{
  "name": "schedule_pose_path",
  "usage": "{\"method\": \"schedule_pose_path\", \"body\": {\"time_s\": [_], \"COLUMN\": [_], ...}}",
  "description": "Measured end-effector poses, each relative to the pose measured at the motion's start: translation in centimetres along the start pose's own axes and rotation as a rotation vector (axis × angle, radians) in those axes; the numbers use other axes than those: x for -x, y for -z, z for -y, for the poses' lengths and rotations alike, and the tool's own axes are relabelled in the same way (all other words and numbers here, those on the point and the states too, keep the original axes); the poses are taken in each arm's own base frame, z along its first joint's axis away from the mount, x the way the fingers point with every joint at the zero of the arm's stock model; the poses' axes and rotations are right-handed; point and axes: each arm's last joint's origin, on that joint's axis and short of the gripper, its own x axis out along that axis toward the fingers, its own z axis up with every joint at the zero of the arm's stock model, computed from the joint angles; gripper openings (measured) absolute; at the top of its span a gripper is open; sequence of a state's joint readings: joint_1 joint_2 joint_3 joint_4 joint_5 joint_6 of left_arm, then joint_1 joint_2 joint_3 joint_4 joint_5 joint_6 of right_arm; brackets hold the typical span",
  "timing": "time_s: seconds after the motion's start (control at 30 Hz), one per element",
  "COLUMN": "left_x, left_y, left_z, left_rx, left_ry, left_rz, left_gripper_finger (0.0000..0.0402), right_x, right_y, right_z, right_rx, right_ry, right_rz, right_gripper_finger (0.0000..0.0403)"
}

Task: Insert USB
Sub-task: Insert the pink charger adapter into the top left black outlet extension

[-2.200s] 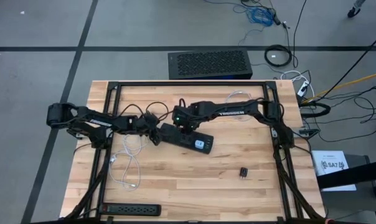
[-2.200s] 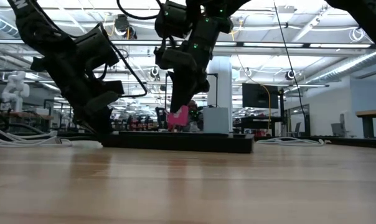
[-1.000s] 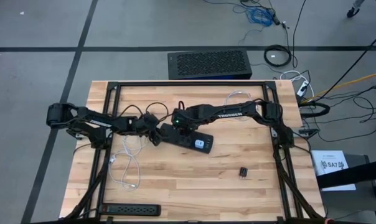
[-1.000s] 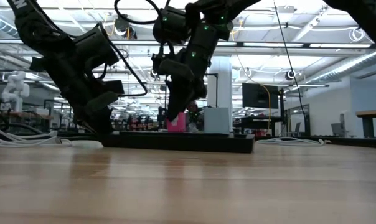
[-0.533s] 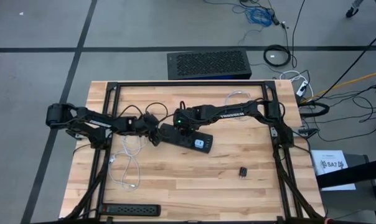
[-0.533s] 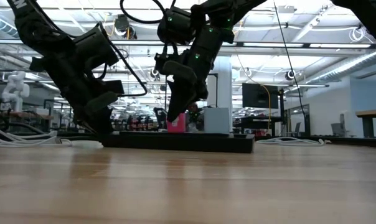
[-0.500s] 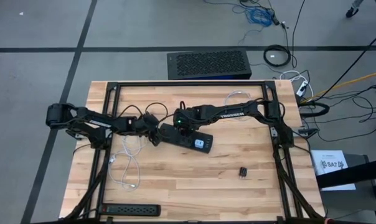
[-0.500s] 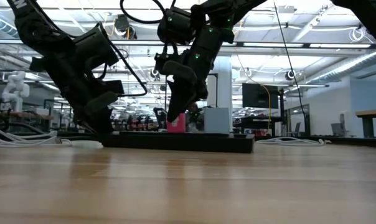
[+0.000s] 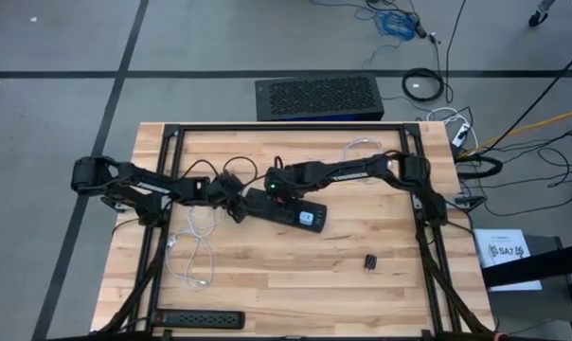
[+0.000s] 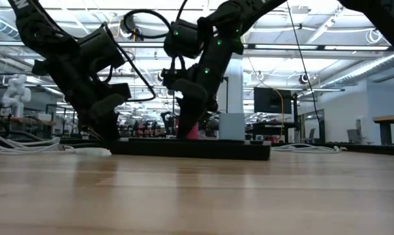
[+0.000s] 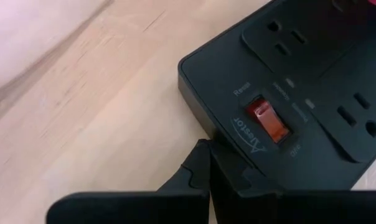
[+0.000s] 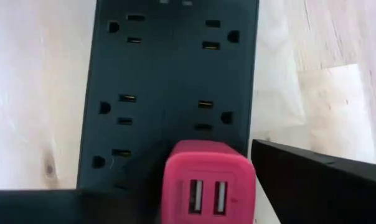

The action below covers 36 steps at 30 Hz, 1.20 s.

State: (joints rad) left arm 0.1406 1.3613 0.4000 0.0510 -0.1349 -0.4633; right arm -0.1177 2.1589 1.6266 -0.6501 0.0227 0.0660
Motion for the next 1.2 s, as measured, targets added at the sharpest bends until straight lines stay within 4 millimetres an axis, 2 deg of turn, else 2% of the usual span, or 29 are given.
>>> {"method": "schedule_pose_path", "body": {"time_s": [0.17,0.3,0.5,0.6,0.73,0.83,1.1,1.2], "left_x": [0.0,0.0,0.0,0.0,0.0,0.0,0.0,0.0], "left_y": [0.0,0.0,0.0,-0.1,-0.4,-0.5,-0.7,-0.7], "left_z": [0.0,0.0,0.0,0.0,0.2,0.2,0.2,0.2], "left_rx": [0.000,0.001,0.001,0.004,0.019,0.037,0.066,0.066], "left_ry": [0.002,0.001,-0.001,-0.002,0.014,0.011,0.004,0.000], "left_rz": [-0.001,-0.003,-0.002,0.007,0.047,0.060,0.084,0.087], "left_gripper_finger": [0.0002,0.0002,0.0002,0.0002,0.0002,0.0002,0.0002,0.0002], "right_x": [2.2,5.6,8.6,8.0,6.1,5.6,5.8,5.0], "right_y": [-0.4,-1.3,-1.2,-0.6,1.0,1.5,1.0,1.2], "right_z": [0.1,0.1,0.2,0.2,0.3,0.1,-0.4,-0.1], "right_rx": [0.024,0.033,0.027,0.027,0.031,0.028,0.040,0.035], "right_ry": [0.003,-0.001,-0.007,0.002,0.003,0.000,-0.013,-0.009], "right_rz": [0.051,0.153,0.194,0.131,0.046,0.037,0.087,0.065], "right_gripper_finger": [0.0194,0.0196,0.0197,0.0161,0.0074,0.0014,0.0004,0.0002]}}
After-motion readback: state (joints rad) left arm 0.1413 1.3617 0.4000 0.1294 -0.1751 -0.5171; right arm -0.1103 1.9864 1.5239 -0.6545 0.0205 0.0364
